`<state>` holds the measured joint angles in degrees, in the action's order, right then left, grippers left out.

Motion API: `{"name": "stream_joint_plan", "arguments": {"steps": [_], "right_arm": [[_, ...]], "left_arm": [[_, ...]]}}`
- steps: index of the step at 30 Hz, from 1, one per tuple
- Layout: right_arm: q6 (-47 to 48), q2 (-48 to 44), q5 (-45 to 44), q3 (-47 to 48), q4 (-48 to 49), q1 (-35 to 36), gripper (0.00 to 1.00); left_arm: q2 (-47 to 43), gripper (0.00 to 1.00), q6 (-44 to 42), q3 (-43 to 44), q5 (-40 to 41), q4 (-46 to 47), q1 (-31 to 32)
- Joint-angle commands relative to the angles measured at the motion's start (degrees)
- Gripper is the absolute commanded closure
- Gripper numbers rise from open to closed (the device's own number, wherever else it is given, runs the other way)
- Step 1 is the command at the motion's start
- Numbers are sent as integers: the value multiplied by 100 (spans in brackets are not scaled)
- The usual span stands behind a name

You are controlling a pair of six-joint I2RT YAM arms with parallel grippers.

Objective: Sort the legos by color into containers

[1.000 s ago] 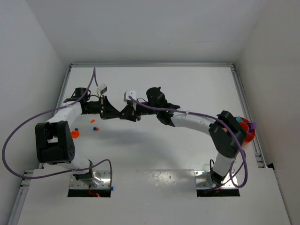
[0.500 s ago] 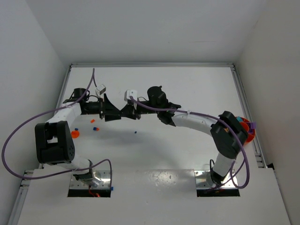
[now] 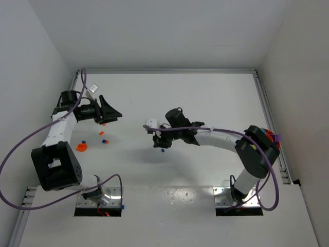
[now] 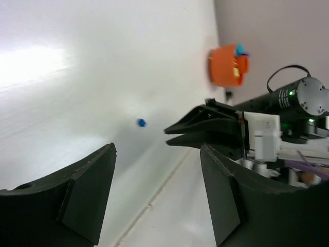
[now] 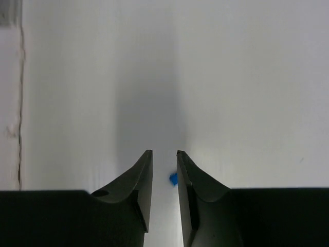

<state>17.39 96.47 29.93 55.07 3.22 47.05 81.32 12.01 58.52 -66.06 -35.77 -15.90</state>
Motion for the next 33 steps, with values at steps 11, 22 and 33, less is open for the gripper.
{"name": "stream_joint_plan", "arguments": {"steps": [11, 22, 33], "right_arm": [[494, 276, -919, 408, -2036, -152, 62], [-1105, 1155, -1384, 1348, -2590, -152, 55], [-1756, 1699, -1622, 1718, -2827, -47, 60]], "left_arm": [[-397, 28, -700, 414, 1455, 17, -89], [-502, 7, 292, 520, 3186, 122, -89], [-617, 4, 293, 467, 3398, 255, -89]]}}
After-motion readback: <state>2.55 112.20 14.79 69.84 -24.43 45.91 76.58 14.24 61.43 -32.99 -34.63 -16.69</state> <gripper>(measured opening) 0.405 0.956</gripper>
